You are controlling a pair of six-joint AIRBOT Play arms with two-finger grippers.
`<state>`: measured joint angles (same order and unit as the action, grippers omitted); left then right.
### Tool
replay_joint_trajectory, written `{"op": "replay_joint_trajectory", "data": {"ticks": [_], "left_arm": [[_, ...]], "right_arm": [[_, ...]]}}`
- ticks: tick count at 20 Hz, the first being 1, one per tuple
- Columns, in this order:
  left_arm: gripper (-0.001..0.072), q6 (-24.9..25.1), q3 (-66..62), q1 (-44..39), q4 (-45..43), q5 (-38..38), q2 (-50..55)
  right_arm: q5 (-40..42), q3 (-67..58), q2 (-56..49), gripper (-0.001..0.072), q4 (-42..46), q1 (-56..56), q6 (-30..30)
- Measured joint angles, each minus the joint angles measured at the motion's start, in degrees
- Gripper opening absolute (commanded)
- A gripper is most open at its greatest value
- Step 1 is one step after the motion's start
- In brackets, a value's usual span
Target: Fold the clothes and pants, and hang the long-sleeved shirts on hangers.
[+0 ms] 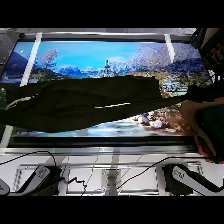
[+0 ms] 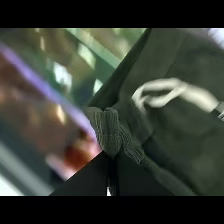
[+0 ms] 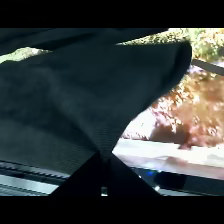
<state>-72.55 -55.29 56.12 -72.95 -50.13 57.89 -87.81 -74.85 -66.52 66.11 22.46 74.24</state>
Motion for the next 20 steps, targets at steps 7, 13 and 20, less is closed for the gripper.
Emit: {"op": "replay_joint_trajectory", "data": {"ticks": [7,13,20], "left_arm": [[0.0033,1.1,0.0,0.0,-17.2,-16.9,0.9],[0.0032,2.4,-1.0,-0.1,-23.1,-21.6,1.2],[0.0031,-3.1,-14.3,-4.7,-23.0,-22.1,6.5]], "right_arm": [[-2.3,-0.1,0.9,0.0015,2.6,0.0,0.0],[-2.8,0.2,1.0,0.0014,3.0,0.0,-0.1],[2.4,0.1,-4.3,0.0014,-0.3,-0.6,3.1]]}}
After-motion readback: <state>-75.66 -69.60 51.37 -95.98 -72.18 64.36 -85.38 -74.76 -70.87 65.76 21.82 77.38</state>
